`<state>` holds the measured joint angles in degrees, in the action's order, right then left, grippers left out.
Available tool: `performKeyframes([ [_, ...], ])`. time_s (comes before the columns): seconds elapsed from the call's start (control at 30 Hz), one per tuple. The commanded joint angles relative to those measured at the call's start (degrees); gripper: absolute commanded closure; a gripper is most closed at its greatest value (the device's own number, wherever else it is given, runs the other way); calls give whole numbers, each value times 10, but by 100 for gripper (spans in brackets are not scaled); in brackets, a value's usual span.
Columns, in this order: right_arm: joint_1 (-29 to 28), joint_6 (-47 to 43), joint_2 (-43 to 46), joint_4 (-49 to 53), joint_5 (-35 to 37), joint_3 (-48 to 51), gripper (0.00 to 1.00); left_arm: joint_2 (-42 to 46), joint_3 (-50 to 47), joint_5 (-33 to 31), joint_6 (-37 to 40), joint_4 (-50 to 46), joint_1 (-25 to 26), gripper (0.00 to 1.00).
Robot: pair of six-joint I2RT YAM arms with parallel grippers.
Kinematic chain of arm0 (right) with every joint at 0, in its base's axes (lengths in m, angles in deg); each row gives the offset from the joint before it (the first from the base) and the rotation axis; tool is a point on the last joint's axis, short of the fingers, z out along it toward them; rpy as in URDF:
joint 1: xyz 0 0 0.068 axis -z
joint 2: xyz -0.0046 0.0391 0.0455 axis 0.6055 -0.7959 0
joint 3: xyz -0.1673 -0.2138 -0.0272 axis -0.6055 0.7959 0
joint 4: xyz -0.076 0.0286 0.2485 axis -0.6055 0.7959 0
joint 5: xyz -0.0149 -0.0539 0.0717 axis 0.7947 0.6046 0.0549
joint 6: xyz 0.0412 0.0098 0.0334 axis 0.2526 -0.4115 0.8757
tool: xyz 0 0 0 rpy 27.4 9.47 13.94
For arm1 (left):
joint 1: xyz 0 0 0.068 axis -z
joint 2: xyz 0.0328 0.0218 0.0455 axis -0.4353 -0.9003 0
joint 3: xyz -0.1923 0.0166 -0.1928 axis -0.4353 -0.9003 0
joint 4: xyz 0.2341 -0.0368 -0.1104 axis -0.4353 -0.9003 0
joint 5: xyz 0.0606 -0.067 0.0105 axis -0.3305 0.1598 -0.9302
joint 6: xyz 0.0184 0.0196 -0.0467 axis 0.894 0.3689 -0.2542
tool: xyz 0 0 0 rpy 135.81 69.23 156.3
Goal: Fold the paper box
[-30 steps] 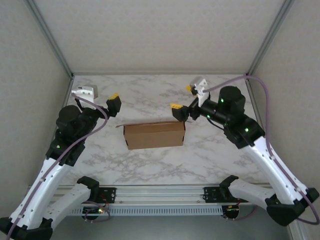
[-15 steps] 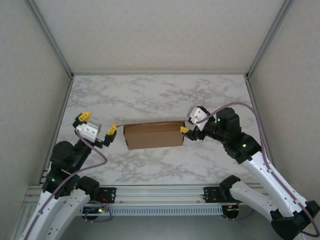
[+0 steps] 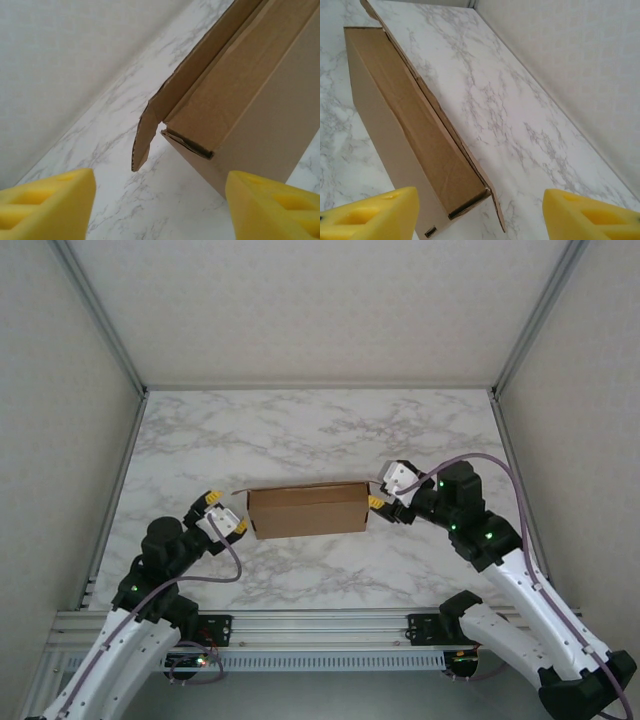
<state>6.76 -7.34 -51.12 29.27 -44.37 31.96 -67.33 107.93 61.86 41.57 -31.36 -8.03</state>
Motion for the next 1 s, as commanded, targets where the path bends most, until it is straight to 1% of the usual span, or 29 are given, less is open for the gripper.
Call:
performKeyframes([
  [0.0, 1, 8, 22, 11, -20, -21, 33, -20, 1, 50, 7, 71, -24, 34],
  [0.1, 0, 9, 29, 12, -16, -20, 34, -39, 9, 58, 12, 74, -32, 36],
  [0.23, -1, 7, 14, 4, 3, -18, 36, -61, 18, 90, 13, 62, -39, 40],
  [0.27, -2, 6, 6, 1, 8, -21, 37, -67, 19, 95, 13, 60, -40, 41],
  [0.33, -1, -2, -18, 3, 19, -34, 45, -79, 21, 99, 15, 63, -44, 43],
  [0.4, 0, 1, -41, 6, 21, -53, 51, -90, 18, 102, 7, 77, -50, 46],
  [0.47, 0, 7, -61, 18, 9, -78, 53, -104, 19, 116, -6, 92, -57, 50],
  [0.53, 0, 13, -71, 15, 2, -91, 53, -115, 21, 123, -12, 101, -60, 54],
  [0.73, -1, 8, -87, 23, 24, -106, 54, -122, 30, 126, -14, 102, -63, 59],
  [0.83, -1, 4, -87, 32, 25, -105, 54, -130, 38, 127, -14, 109, -63, 59],
  [0.97, -1, -3, -83, 43, 29, -103, 53, -131, 52, 105, 10, 95, -63, 59],
])
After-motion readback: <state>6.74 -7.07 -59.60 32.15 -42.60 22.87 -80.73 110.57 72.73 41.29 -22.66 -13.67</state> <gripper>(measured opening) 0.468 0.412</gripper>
